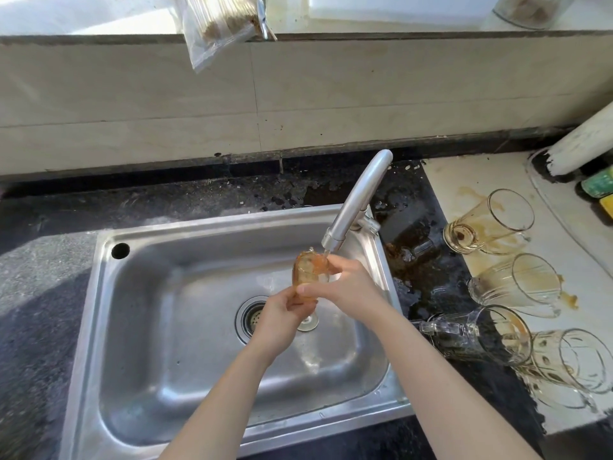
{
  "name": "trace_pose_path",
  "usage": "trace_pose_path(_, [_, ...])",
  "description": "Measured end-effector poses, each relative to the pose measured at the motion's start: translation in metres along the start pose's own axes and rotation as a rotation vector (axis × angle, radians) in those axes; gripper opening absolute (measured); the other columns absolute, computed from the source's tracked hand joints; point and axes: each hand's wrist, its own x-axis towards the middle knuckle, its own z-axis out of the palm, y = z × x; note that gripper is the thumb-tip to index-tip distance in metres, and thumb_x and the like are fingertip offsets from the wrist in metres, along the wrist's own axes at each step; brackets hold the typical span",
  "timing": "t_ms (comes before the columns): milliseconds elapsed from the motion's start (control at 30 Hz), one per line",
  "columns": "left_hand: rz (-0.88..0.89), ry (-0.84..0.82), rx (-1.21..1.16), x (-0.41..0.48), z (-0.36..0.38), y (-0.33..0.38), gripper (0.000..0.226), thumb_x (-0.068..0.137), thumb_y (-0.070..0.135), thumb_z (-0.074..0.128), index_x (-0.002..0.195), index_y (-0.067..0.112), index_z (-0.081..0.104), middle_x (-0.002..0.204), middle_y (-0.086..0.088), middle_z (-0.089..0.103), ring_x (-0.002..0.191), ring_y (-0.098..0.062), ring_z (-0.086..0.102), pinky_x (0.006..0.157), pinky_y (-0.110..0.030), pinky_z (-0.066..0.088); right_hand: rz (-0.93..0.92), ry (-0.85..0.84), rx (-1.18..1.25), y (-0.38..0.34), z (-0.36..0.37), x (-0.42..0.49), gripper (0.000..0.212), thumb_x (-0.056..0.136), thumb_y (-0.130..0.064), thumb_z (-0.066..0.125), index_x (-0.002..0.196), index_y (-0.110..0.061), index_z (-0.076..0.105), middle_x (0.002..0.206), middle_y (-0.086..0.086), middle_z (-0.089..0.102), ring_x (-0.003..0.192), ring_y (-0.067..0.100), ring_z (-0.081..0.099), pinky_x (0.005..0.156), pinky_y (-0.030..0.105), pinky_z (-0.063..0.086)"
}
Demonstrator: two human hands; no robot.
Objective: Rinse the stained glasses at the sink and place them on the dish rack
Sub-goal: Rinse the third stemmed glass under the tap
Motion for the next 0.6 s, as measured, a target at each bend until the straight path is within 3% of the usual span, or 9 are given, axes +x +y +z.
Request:
trace_pose_path(67, [-0.012,-0.018,0.003,0.000,0.001,0.000,0.020,0.087,0.006,0.064,0.094,0.023,0.070,0.089,0.004,0.073,0.082,-0.008,0.065,0.074,-0.016,0.048,-0.011,0.013,0.007,0.002,0.002,-0.002,0.036,0.057,-0.034,0.087,0.087,-0.038,0.067,0.102,-0.005,0.067,0.099,0.009,0.061,0.088,0.028,0.050])
trace_pose_path(133, [-0.018,0.000,-0.022,0.000,0.001,0.001,0.024,0.087,0.004,0.063,0.091,0.027,0.069,0.085,0.008,0.073,0.079,-0.004,0.065,0.070,-0.011,0.048,-0.010,0.000,-0.045,0.000,0.005,-0.004,0.043,0.047,-0.047,0.085,0.084,-0.045,0.064,0.108,-0.011,0.065,0.104,0.006,0.058,0.093,0.028,0.046])
trace_pose_path(267, [-0.034,-0.039,-0.005,0.000,0.002,0.004,0.018,0.086,0.008,0.066,0.093,0.024,0.069,0.090,0.000,0.074,0.081,-0.010,0.064,0.075,-0.019,0.047,0.013,0.025,0.050,0.004,0.000,0.001,0.034,0.057,-0.035,0.086,0.087,-0.034,0.071,0.090,-0.011,0.070,0.093,0.008,0.062,0.087,0.030,0.051])
trace_pose_path(400, [-0.034,0.018,-0.037,0.002,-0.001,0.007,0.019,0.086,0.006,0.066,0.086,0.025,0.070,0.075,0.011,0.073,0.076,-0.009,0.063,0.073,-0.019,0.048,0.020,-0.002,0.014,-0.001,0.004,0.004,0.040,0.046,-0.045,0.085,0.081,-0.041,0.067,0.098,-0.015,0.068,0.101,0.009,0.063,0.092,0.033,0.049])
trace_pose_path(533, [-0.001,-0.031,-0.026,0.000,-0.002,0.019,0.015,0.087,0.008,0.066,0.089,0.021,0.071,0.083,0.001,0.072,0.077,-0.009,0.065,0.074,-0.016,0.048,0.023,0.022,0.139,-0.011,-0.008,0.011,0.023,0.068,-0.028,0.083,0.084,-0.021,0.068,0.080,-0.007,0.067,0.078,0.007,0.064,0.073,0.023,0.050])
trace_pose_path(600, [0.014,-0.082,0.024,-0.001,-0.005,0.025,0.012,0.089,0.007,0.062,0.087,0.016,0.069,0.078,0.001,0.071,0.074,-0.012,0.067,0.077,-0.023,0.049,0.021,0.038,0.147,-0.010,-0.007,0.012,0.034,0.072,-0.035,0.080,0.097,-0.019,0.064,0.088,-0.008,0.065,0.086,0.008,0.063,0.076,0.022,0.047])
